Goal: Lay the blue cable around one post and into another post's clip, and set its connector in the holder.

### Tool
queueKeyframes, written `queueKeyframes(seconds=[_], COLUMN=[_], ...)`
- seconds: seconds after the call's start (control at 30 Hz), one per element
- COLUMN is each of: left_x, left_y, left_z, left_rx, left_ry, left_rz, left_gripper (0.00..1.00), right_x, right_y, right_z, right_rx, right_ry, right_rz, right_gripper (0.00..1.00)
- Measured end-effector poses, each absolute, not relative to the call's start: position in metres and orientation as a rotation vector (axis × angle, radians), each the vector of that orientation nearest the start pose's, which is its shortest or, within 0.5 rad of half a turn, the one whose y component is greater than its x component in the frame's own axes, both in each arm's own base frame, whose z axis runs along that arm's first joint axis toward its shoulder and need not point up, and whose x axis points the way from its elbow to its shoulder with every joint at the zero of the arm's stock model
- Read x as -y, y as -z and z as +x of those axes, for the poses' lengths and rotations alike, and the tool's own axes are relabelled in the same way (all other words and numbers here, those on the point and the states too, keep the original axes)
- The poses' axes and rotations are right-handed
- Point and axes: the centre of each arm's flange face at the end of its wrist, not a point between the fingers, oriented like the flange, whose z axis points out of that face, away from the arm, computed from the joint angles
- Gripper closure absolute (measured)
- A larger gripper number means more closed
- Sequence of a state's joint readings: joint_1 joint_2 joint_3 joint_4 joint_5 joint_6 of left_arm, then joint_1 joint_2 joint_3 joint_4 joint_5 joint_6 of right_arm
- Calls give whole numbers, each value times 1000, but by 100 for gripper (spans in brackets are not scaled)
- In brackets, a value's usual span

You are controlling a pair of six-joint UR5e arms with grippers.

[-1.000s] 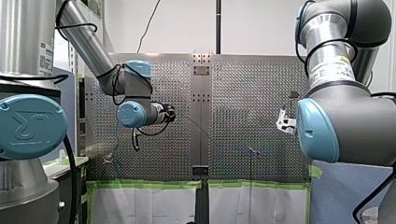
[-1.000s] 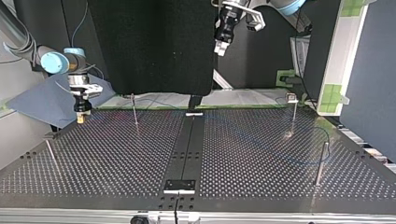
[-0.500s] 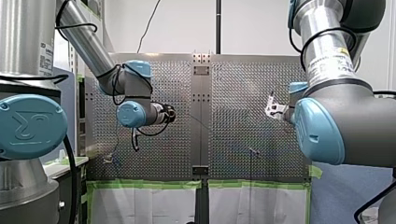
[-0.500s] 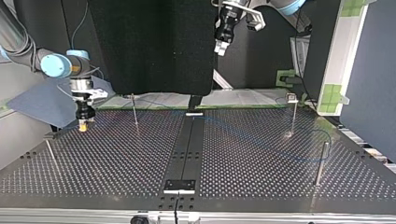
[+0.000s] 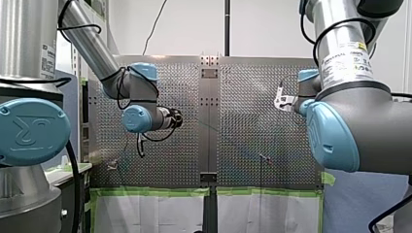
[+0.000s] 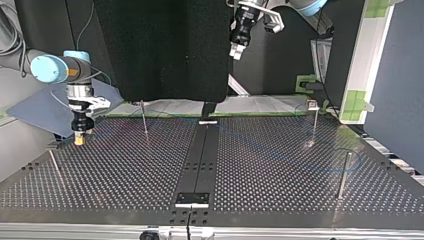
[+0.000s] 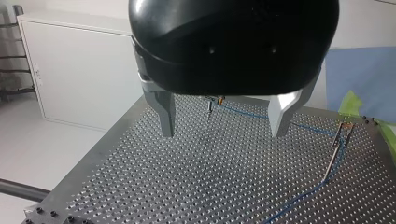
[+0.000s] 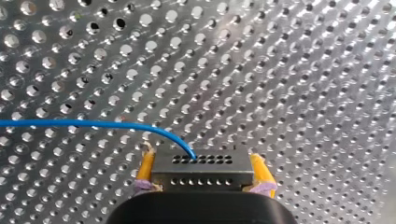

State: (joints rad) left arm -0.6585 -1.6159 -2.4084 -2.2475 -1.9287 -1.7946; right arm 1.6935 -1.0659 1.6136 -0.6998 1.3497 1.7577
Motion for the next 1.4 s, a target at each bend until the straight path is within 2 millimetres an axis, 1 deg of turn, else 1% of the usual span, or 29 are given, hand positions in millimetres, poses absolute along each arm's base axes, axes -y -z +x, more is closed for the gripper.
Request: queueKeyframes(seconds=[0.13, 0.33, 0.63, 0.9, 1.2, 1.4], left_x=[300, 300, 299, 299, 298, 298], left_y=[-186, -186, -185, -185, -184, -184], left_z=[227, 227, 227, 226, 225, 225], left_rx=[-1574, -1574, -1577, -1582, -1592, -1593], left_ry=[416, 415, 413, 409, 404, 403], left_rz=[58, 56, 57, 58, 62, 62], left_gripper=[0, 0, 0, 0, 0, 0], right_x=[621, 616, 609, 601, 598, 604], right_y=[-253, -256, -262, -281, -278, -281], right_z=[233, 226, 215, 206, 189, 176], right_rx=[1088, 1134, 1151, 1161, 1223, 1211], right_ry=[-1628, -1556, -1424, -1373, -1325, -1327], right_rz=[1278, 1275, 1303, 1308, 1340, 1337], right_gripper=[100, 100, 100, 100, 100, 100])
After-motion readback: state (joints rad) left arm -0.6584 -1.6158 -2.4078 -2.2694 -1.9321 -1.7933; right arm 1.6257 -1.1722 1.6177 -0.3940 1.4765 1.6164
